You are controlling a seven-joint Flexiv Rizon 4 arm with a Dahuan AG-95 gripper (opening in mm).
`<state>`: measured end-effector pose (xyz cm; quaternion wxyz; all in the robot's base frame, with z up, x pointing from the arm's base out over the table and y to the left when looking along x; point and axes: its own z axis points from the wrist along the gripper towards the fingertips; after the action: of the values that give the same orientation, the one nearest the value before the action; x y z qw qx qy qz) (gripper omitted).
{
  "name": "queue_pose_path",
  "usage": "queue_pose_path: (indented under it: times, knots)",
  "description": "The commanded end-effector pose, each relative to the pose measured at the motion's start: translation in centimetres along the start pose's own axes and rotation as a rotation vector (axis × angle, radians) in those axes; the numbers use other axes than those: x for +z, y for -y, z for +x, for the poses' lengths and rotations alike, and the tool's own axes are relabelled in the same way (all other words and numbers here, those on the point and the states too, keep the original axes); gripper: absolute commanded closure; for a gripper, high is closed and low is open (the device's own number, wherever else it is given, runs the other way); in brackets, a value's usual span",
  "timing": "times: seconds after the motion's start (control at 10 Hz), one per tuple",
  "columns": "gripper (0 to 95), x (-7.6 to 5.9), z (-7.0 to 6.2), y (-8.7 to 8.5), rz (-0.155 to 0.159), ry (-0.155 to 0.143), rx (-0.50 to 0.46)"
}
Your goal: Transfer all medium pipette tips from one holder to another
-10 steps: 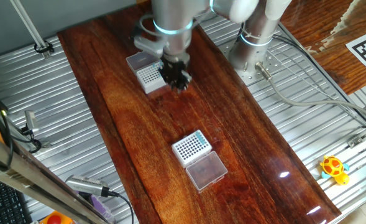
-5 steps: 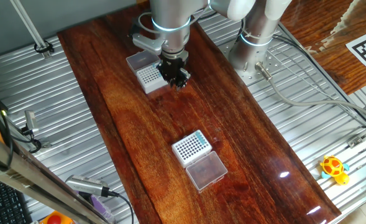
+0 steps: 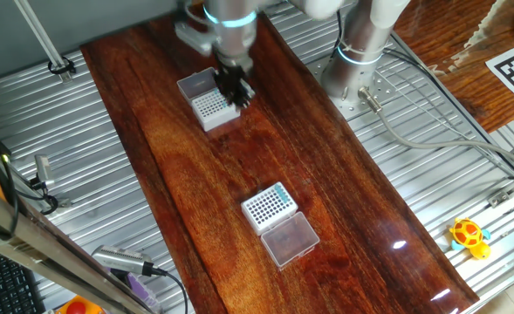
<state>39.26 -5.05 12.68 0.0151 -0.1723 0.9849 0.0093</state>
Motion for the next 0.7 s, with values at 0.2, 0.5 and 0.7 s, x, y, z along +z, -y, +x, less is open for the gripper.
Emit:
queue_pose_path:
  times: [0.2, 0.5, 0.7]
  knots:
    - [76.0, 1.0, -0.1, 3.0, -0.011, 0.001, -0.142]
    - [57.0, 2.0, -0.3, 2.7, -0.017, 0.013, -0.13]
    - [57.0, 2.7, -0.1, 2.0, -0.015, 0.02, -0.117]
